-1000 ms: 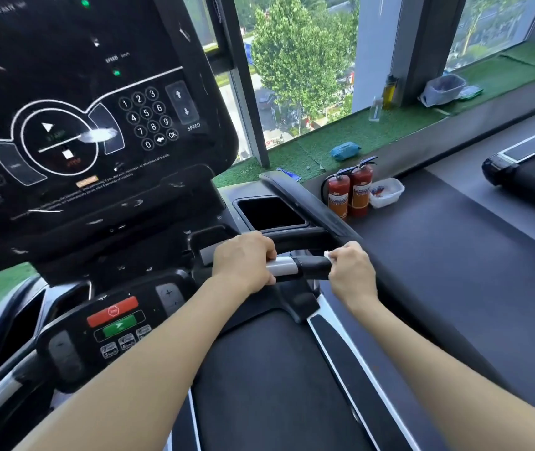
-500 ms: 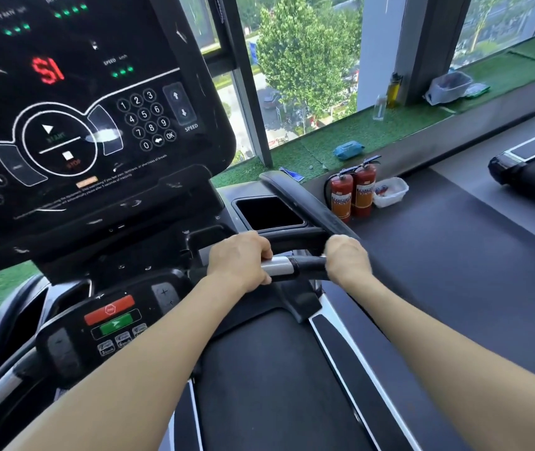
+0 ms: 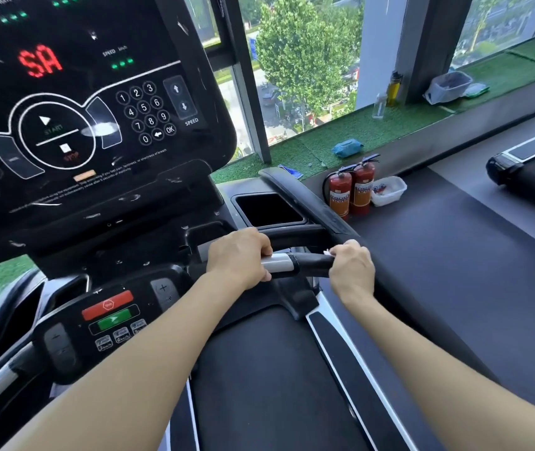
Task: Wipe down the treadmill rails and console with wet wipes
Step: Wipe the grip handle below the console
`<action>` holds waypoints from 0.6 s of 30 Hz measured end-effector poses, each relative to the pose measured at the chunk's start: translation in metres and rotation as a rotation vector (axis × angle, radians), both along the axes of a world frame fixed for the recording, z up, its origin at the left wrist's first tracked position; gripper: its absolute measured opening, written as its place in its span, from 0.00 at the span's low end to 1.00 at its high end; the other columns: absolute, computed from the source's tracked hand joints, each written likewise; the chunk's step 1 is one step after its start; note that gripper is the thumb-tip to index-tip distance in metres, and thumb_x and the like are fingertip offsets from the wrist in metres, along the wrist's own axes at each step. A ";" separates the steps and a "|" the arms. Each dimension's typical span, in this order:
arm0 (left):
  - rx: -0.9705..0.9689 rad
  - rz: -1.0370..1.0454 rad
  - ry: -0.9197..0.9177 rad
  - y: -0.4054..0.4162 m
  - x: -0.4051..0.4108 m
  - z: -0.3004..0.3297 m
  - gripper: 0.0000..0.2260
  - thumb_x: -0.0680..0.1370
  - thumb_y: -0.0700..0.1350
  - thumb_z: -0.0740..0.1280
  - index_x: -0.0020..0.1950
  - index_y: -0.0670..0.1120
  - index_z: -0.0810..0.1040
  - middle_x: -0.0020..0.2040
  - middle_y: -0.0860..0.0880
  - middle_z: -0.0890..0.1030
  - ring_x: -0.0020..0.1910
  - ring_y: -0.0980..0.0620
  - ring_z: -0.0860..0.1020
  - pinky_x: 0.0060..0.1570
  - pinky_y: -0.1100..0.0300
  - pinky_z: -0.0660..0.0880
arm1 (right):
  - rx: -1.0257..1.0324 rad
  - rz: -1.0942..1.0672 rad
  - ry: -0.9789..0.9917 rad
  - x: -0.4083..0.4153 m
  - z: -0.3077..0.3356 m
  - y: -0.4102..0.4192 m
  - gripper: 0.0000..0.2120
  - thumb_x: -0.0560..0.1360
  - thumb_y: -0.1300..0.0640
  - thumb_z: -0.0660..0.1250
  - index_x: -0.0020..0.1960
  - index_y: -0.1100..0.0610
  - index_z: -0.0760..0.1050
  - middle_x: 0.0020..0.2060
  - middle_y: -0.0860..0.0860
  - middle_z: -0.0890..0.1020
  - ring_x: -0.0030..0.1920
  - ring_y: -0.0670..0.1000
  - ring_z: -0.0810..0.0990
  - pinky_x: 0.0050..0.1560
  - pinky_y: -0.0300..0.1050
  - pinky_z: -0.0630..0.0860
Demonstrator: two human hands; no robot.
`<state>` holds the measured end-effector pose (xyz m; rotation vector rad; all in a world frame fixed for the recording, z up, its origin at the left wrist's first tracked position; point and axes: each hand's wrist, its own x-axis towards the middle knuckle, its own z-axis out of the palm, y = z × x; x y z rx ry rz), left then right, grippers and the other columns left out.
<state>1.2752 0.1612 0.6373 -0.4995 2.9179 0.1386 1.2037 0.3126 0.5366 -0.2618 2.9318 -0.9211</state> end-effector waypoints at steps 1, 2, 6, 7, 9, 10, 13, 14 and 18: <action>-0.002 0.000 0.001 0.000 0.000 0.000 0.15 0.70 0.51 0.75 0.55 0.57 0.78 0.56 0.57 0.77 0.55 0.53 0.75 0.46 0.60 0.68 | -0.036 0.004 0.035 0.007 0.005 -0.007 0.15 0.78 0.65 0.56 0.58 0.60 0.80 0.53 0.56 0.77 0.54 0.58 0.72 0.53 0.49 0.70; -0.004 -0.001 0.000 0.000 0.000 0.000 0.15 0.70 0.51 0.75 0.55 0.57 0.78 0.56 0.58 0.77 0.55 0.53 0.75 0.46 0.61 0.68 | -0.077 0.035 0.081 0.016 0.010 -0.015 0.14 0.78 0.65 0.57 0.56 0.60 0.80 0.52 0.56 0.77 0.52 0.58 0.73 0.52 0.49 0.70; -0.019 -0.004 -0.010 -0.001 -0.001 0.001 0.15 0.69 0.53 0.75 0.54 0.57 0.78 0.55 0.58 0.77 0.55 0.54 0.76 0.45 0.60 0.67 | -0.226 0.164 0.248 0.048 0.012 -0.029 0.14 0.74 0.69 0.63 0.54 0.58 0.81 0.45 0.53 0.77 0.46 0.54 0.74 0.43 0.44 0.71; -0.022 -0.005 -0.013 -0.001 0.000 0.002 0.15 0.69 0.53 0.75 0.54 0.57 0.78 0.55 0.58 0.77 0.55 0.54 0.76 0.45 0.60 0.67 | -0.243 0.147 0.266 0.047 0.005 -0.026 0.14 0.74 0.69 0.64 0.55 0.58 0.81 0.45 0.52 0.78 0.45 0.54 0.75 0.42 0.45 0.74; -0.021 -0.006 -0.017 0.000 -0.001 0.002 0.15 0.69 0.53 0.75 0.54 0.57 0.78 0.55 0.58 0.77 0.54 0.54 0.76 0.44 0.60 0.67 | -0.240 0.049 0.279 0.038 -0.014 -0.012 0.14 0.74 0.68 0.66 0.56 0.58 0.81 0.45 0.53 0.78 0.44 0.55 0.76 0.41 0.47 0.76; -0.019 -0.004 -0.017 -0.001 -0.001 0.002 0.15 0.69 0.53 0.75 0.54 0.58 0.78 0.54 0.58 0.77 0.54 0.54 0.76 0.44 0.60 0.67 | -0.236 -0.030 0.263 0.033 -0.024 -0.005 0.12 0.75 0.67 0.66 0.56 0.58 0.81 0.44 0.53 0.78 0.43 0.57 0.76 0.40 0.47 0.75; -0.008 0.000 -0.020 -0.002 -0.001 0.002 0.15 0.68 0.53 0.75 0.53 0.58 0.78 0.54 0.59 0.77 0.53 0.54 0.76 0.44 0.60 0.67 | -0.263 -0.230 0.166 0.025 -0.040 0.006 0.11 0.78 0.64 0.62 0.57 0.61 0.80 0.45 0.55 0.77 0.45 0.58 0.76 0.42 0.47 0.74; -0.008 -0.001 -0.021 -0.002 -0.002 0.002 0.15 0.68 0.53 0.76 0.53 0.58 0.78 0.54 0.59 0.77 0.53 0.54 0.76 0.44 0.60 0.67 | -0.278 -0.279 0.150 0.027 -0.040 0.002 0.12 0.78 0.66 0.62 0.59 0.61 0.79 0.46 0.56 0.77 0.45 0.58 0.75 0.43 0.46 0.73; -0.010 -0.018 -0.028 -0.004 -0.003 0.002 0.15 0.68 0.54 0.76 0.52 0.58 0.78 0.52 0.59 0.77 0.52 0.53 0.76 0.44 0.60 0.68 | -0.406 -0.280 0.203 0.050 -0.025 -0.027 0.16 0.76 0.69 0.61 0.61 0.60 0.78 0.46 0.54 0.75 0.47 0.55 0.75 0.47 0.44 0.75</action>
